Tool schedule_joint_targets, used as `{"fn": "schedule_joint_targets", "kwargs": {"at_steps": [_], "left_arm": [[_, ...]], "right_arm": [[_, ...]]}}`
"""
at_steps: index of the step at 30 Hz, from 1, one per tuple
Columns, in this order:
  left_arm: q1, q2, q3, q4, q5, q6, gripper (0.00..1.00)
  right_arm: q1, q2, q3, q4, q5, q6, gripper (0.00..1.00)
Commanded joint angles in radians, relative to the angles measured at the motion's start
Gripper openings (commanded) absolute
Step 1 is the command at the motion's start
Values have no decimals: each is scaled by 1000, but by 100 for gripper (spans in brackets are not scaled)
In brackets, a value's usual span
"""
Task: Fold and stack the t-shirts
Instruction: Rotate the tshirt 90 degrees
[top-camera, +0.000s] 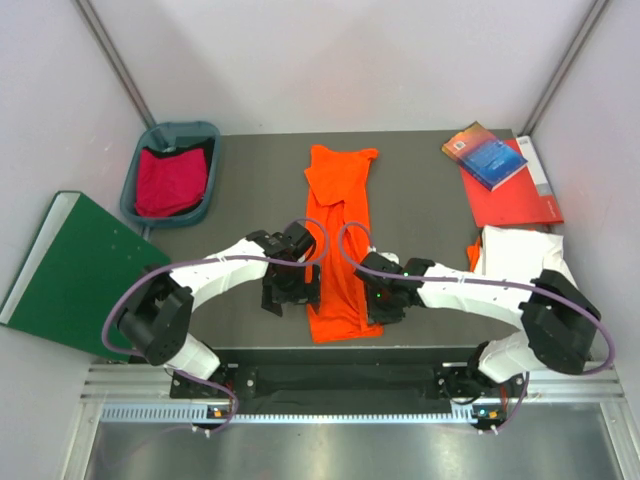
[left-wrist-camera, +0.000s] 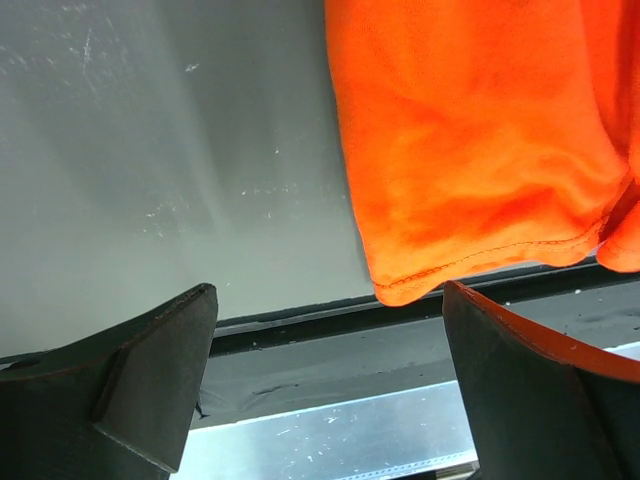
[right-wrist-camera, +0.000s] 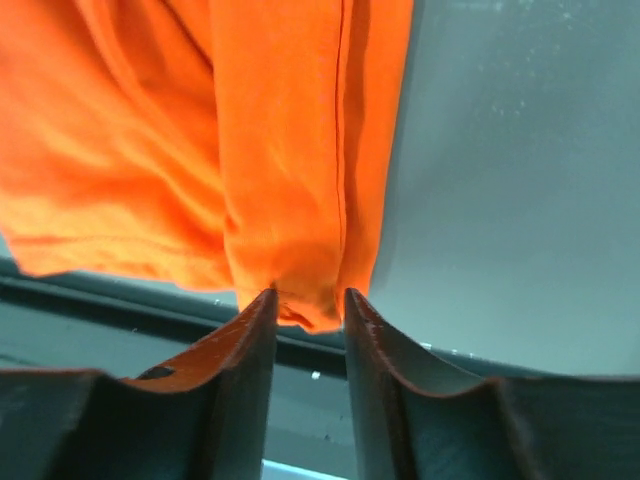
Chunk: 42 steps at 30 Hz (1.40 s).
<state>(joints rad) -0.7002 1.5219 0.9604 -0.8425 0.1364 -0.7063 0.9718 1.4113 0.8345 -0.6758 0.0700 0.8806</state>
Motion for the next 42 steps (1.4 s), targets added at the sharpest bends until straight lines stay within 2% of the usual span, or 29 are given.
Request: {"fn": "schedule_joint_targets", "kwargs": {"at_steps": [1, 5, 6, 15, 18, 22, 27, 28, 31, 33, 36, 38, 42], "left_arm": [[-2, -45, 6, -13, -17, -21, 99], [-2, -51, 3, -21, -24, -24, 99], [-2, -52, 1, -24, -27, -24, 99], [-4, -66, -11, -36, -50, -28, 99], [-2, -54, -3, -40, -58, -28, 99], [-2, -28, 18, -50, -72, -22, 99], [-2, -17, 43, -75, -95, -19, 99], [-2, -20, 44, -78, -98, -21, 99], [-2, -34, 26, -73, -89, -30, 99], [-2, -46, 2, -44, -69, -35, 99], [-2, -86, -74, 54, 8, -53, 99], [-2, -124, -149, 114, 70, -94, 97], [-4, -181, -282, 304, 152, -206, 89]], "right_arm": [[-12, 72, 29, 77, -12, -29, 29], [-10, 98, 43, 102, -27, -49, 3], [-10, 94, 54, 93, -22, -51, 1], [8, -52, 172, 5, 14, -49, 0], [22, -12, 215, 22, -42, -89, 0], [65, 145, 282, 32, -137, -161, 1], [116, 314, 406, -119, -185, -213, 7], [120, 317, 414, -143, -176, -215, 25], [123, 243, 411, -195, -93, -175, 56], [104, 130, 379, -218, -9, -144, 58], [41, -30, 283, -219, 37, -83, 57], [1, -107, 211, -182, 31, -52, 56], [-117, -283, -54, -67, -38, -14, 54]]}}
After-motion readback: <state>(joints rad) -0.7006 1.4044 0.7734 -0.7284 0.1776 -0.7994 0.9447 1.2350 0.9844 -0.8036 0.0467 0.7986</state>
